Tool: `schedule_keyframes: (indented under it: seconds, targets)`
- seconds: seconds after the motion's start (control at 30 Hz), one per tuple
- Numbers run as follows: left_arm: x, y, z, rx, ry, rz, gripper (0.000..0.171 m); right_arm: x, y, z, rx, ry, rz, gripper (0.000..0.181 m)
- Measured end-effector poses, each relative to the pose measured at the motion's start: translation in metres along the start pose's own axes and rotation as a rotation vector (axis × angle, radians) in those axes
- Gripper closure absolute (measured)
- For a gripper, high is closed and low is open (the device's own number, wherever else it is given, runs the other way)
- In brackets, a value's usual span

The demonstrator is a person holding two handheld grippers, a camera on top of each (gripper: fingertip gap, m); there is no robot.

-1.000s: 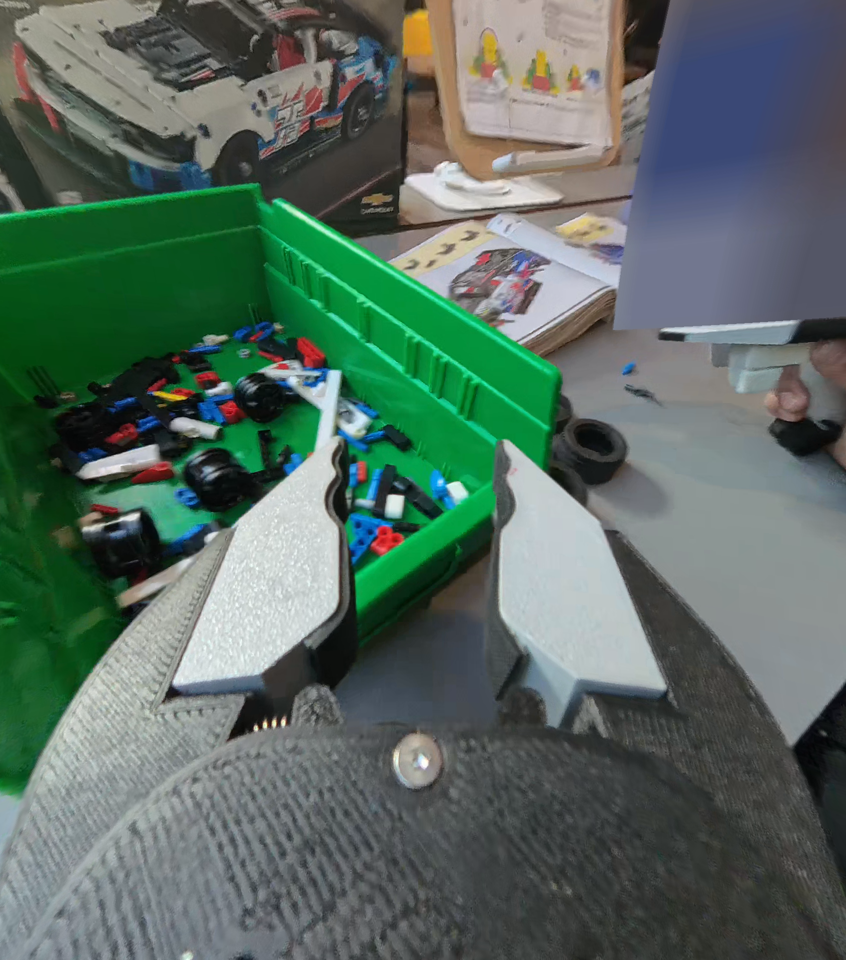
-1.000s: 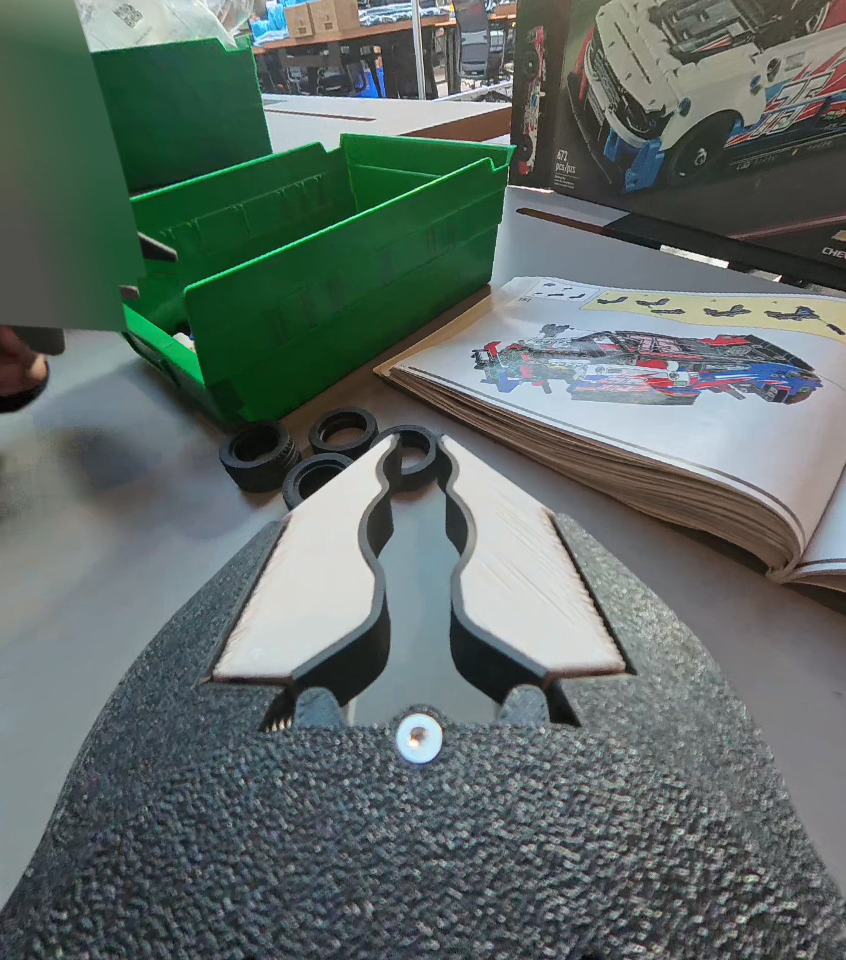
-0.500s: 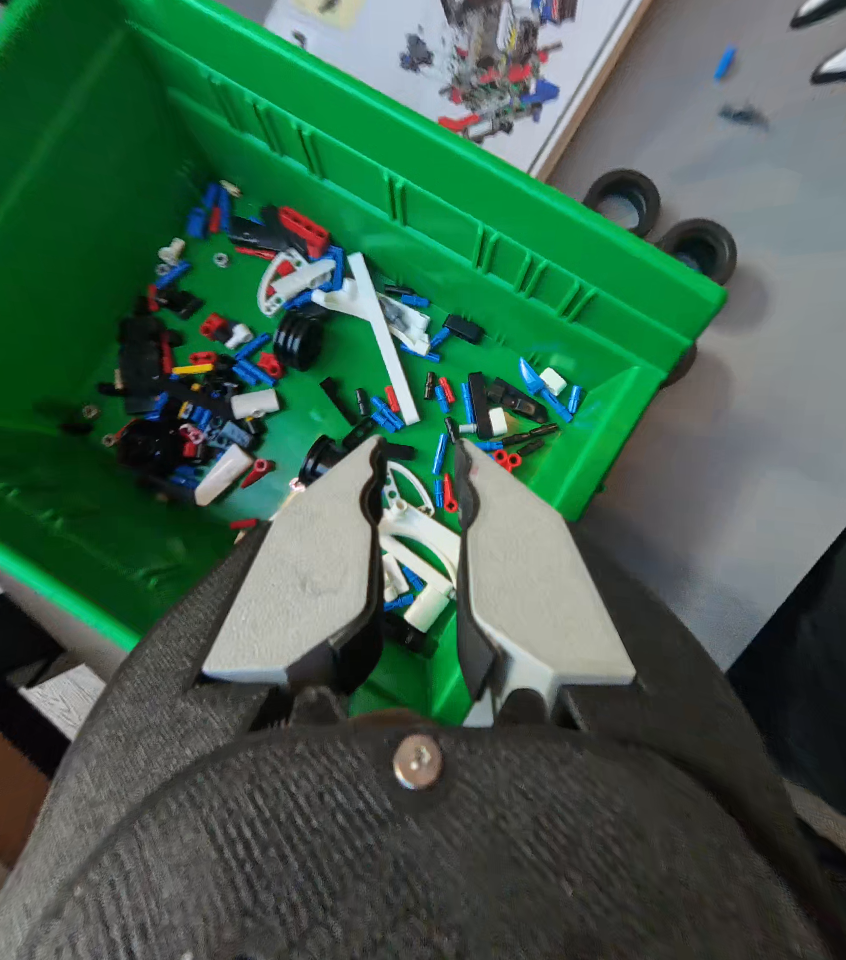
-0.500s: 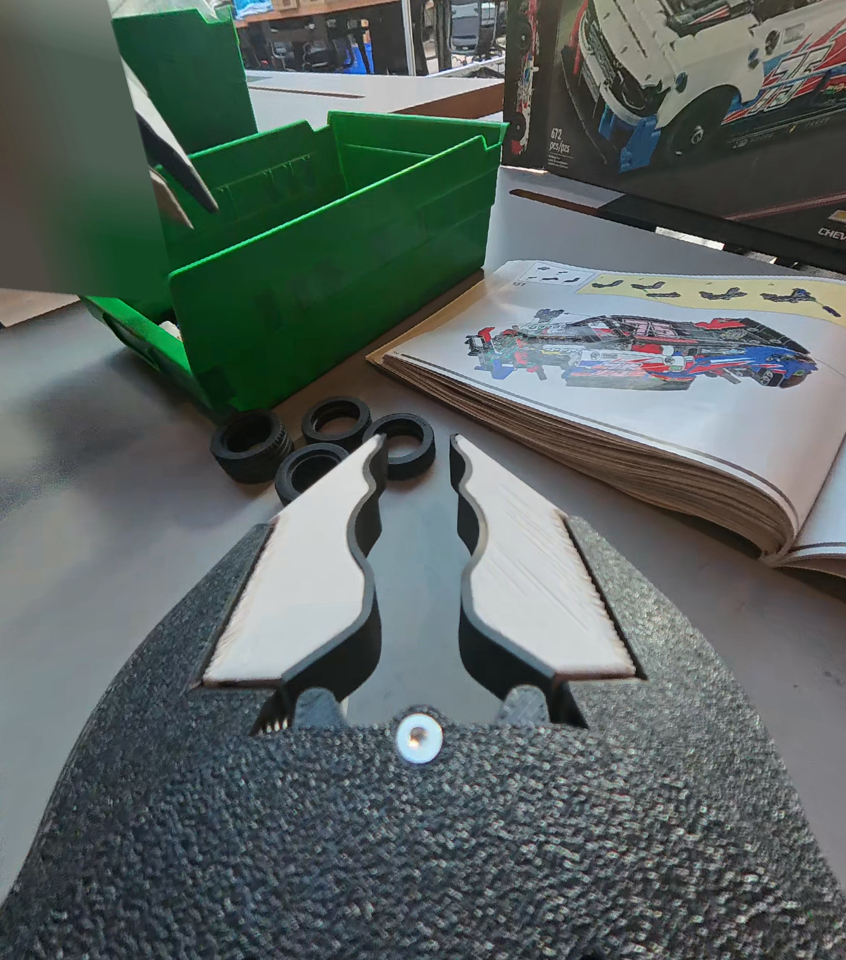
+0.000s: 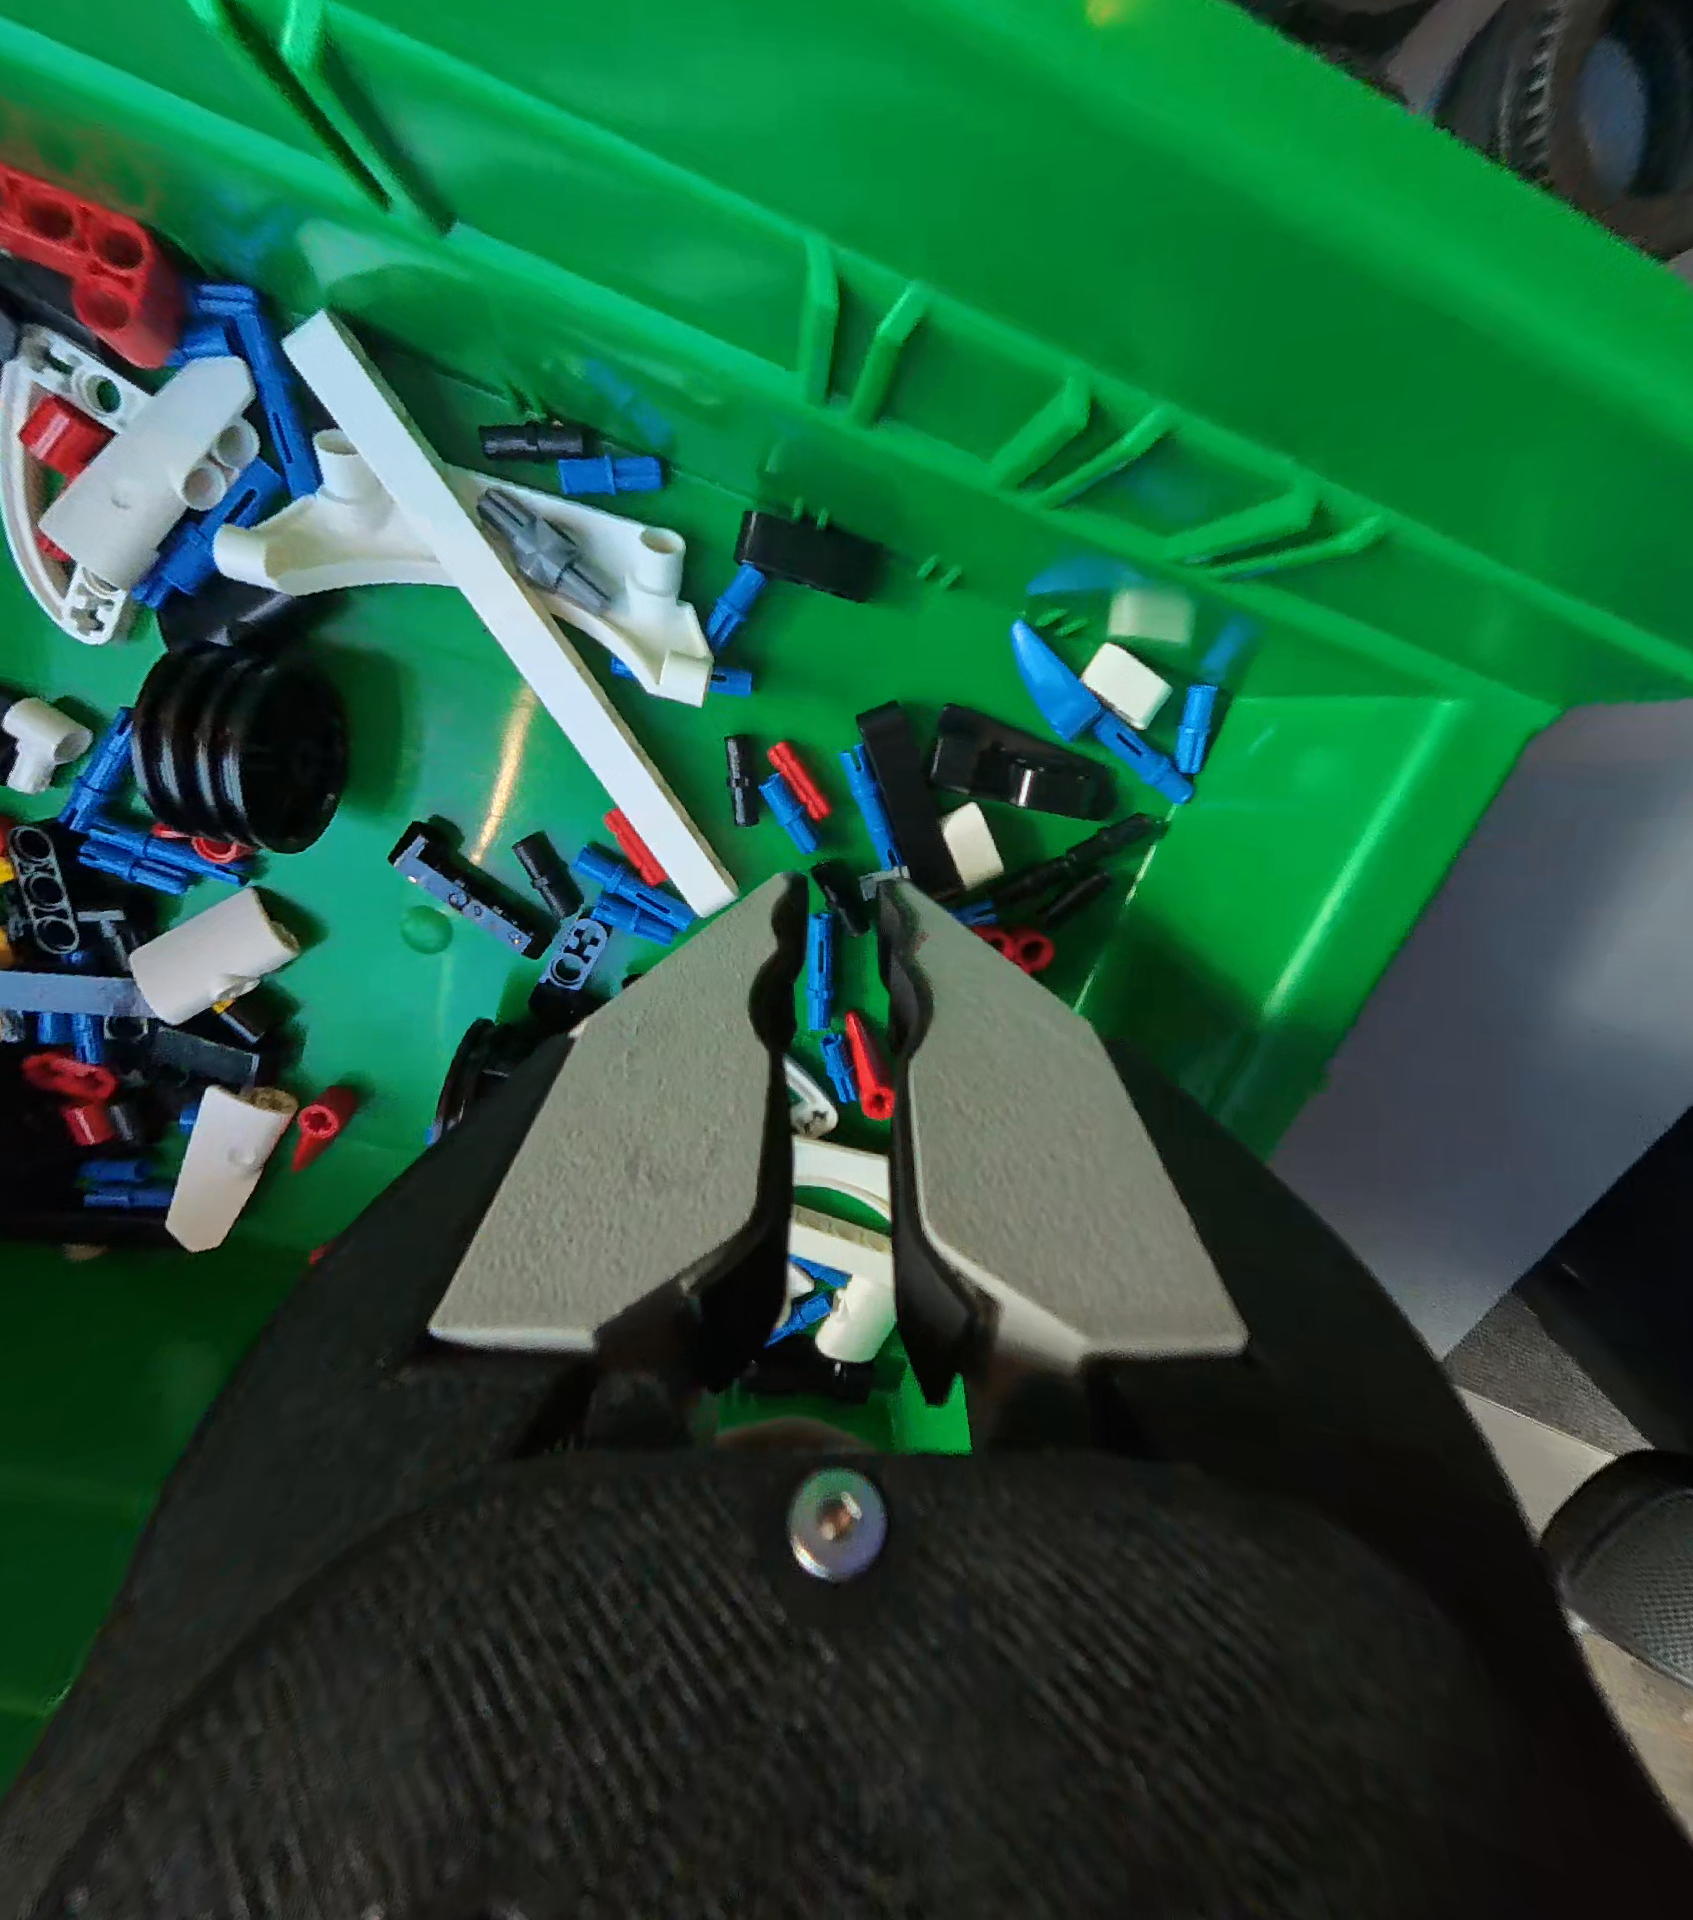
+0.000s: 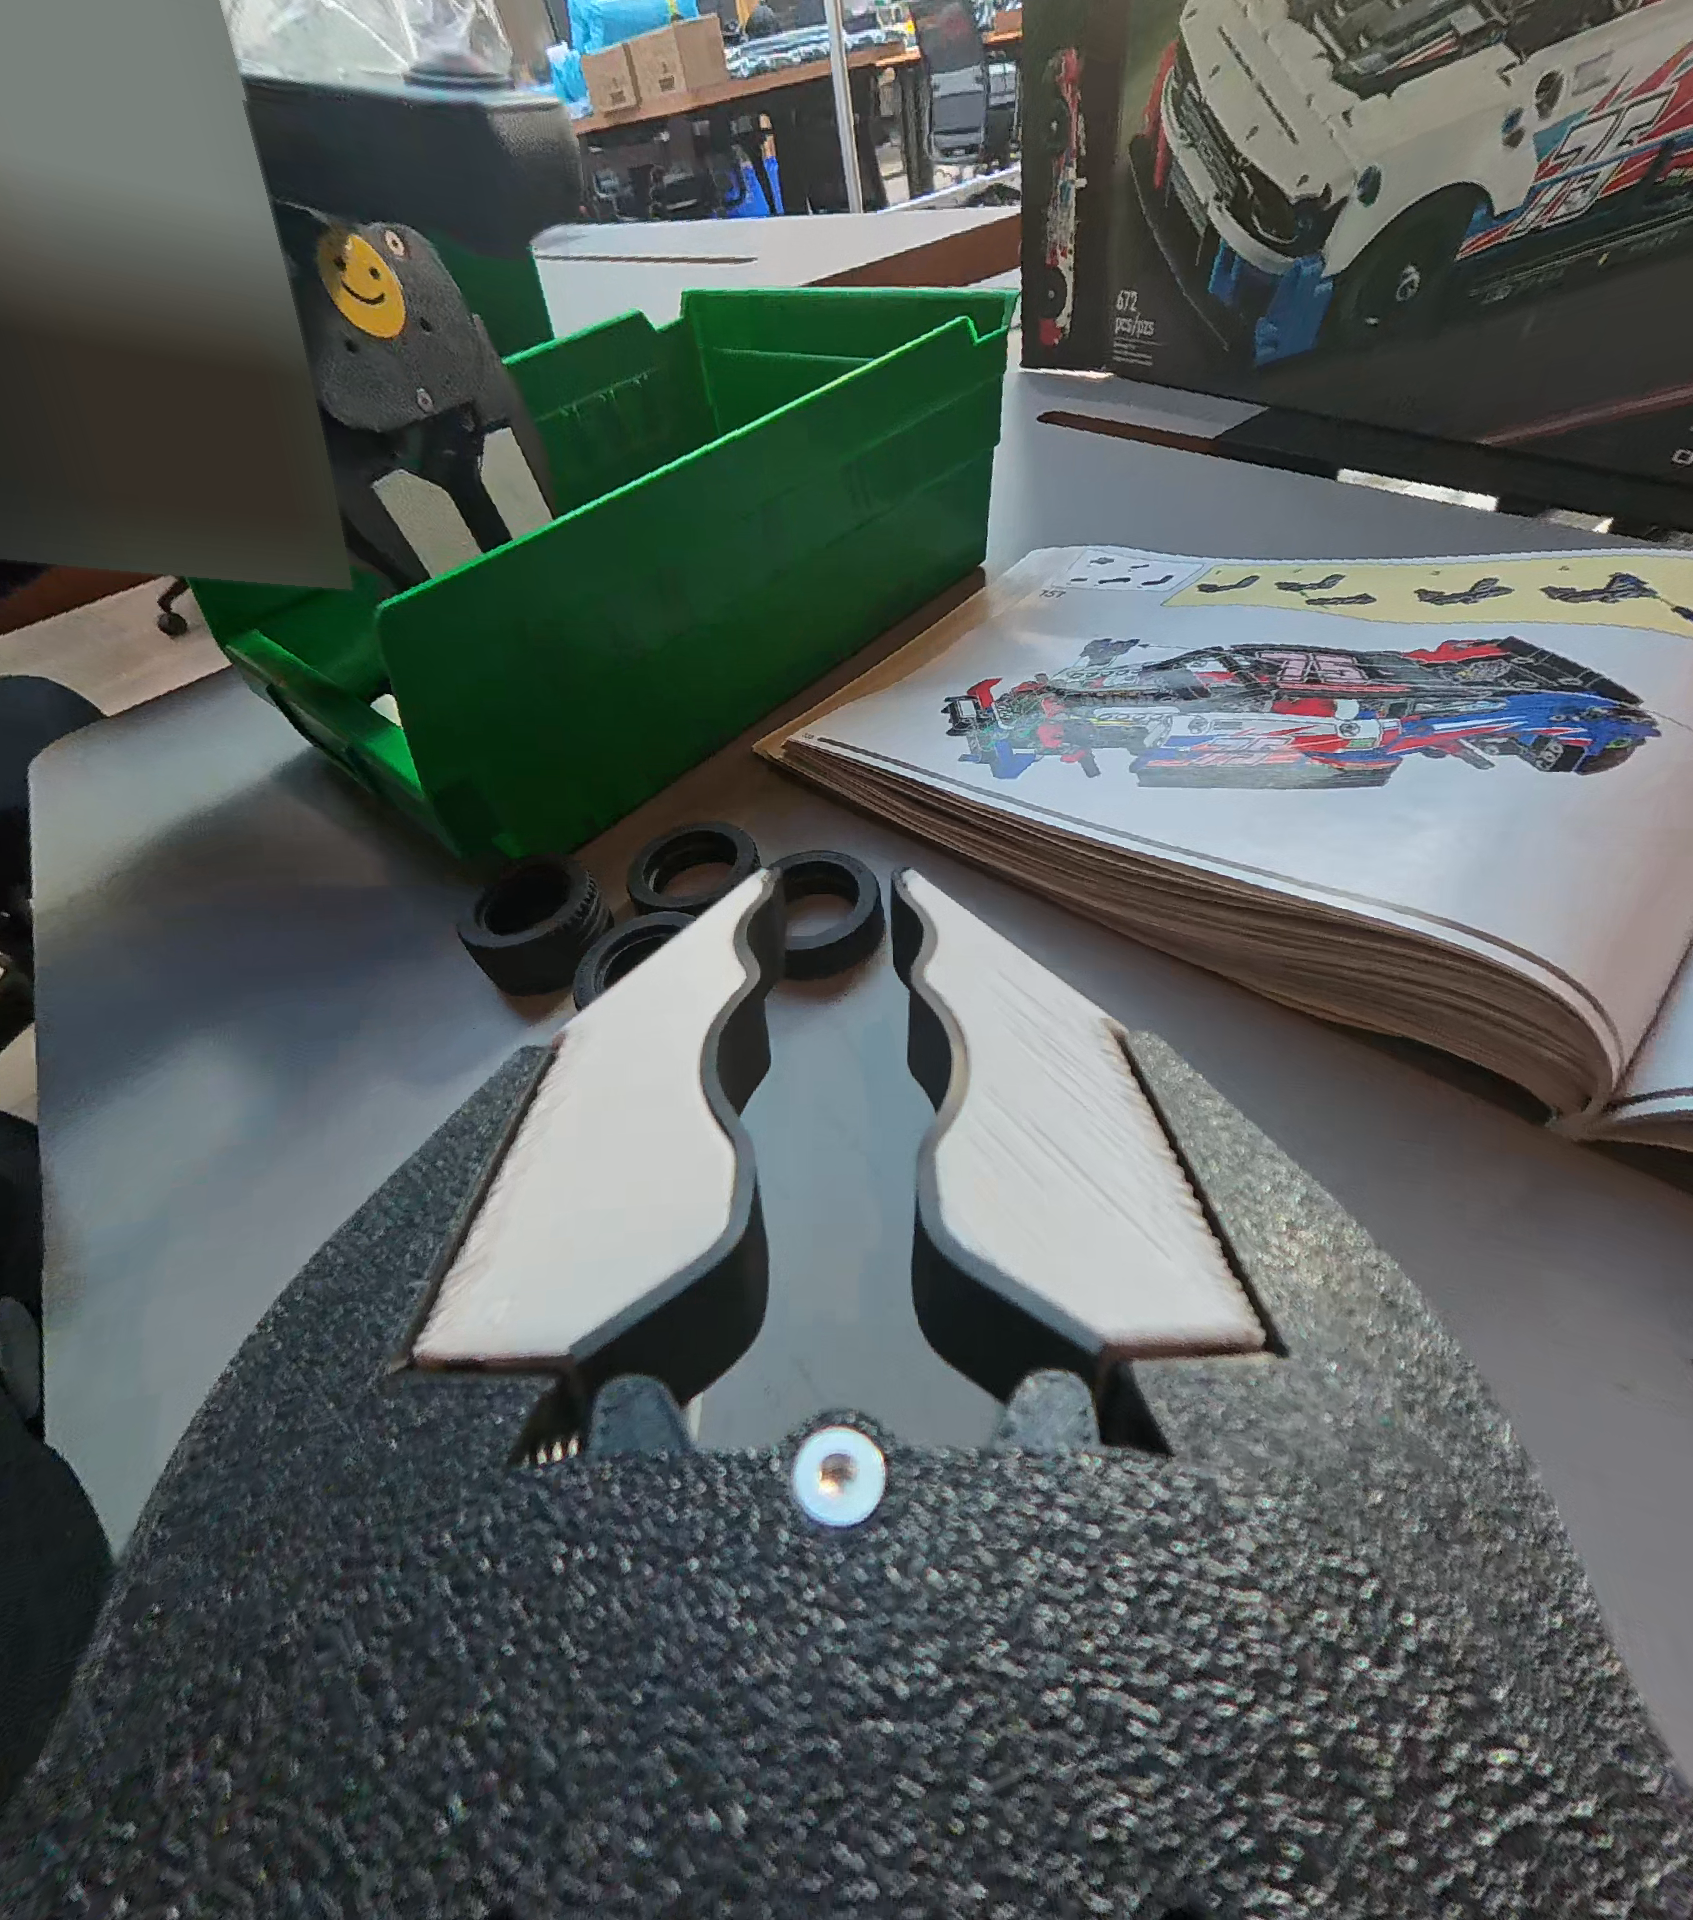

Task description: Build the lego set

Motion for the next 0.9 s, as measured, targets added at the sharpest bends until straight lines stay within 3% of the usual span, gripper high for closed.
schedule_keyframes:
  seconds: [0.07,0.2,0.43,0.67,0.77,0.9]
  targets:
    - [0.002,0.001,-0.002,0.004,0.003,0.002,0.156,0.001,-0.001,-0.002,0.019,-0.01,0.015,0.162]
    - [-0.001,0.004,0.004,-0.005,-0.046,-0.009,0.169,0.003,-0.003,-0.005,0.043,-0.024,0.046,0.162]
    - [0.001,0.002,0.004,-0.004,-0.024,-0.006,0.162,0.004,-0.004,-0.007,0.061,-0.028,0.061,0.163]
    - [-0.001,0.003,0.004,0.017,-0.118,0.059,0.169,0.004,-0.004,-0.007,0.063,-0.027,0.062,0.164]
    - [0.001,-0.004,-0.012,0.131,-0.223,0.121,0.169,0.002,-0.005,-0.008,0.08,-0.031,0.042,0.164]
    - [0.026,-0.024,-0.048,0.441,-0.317,0.232,0.169,-0.008,-0.009,0.004,0.035,-0.087,0.029,0.161]
Point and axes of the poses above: each gripper's, where its closed fingertips meet, z out along the fingers, y out of its underside, x = y × z across the jaws, the point moved 6 cm from there along -z, back along the fingers, and after that the axes turned 1 degree about y, right-handed, at the moved point
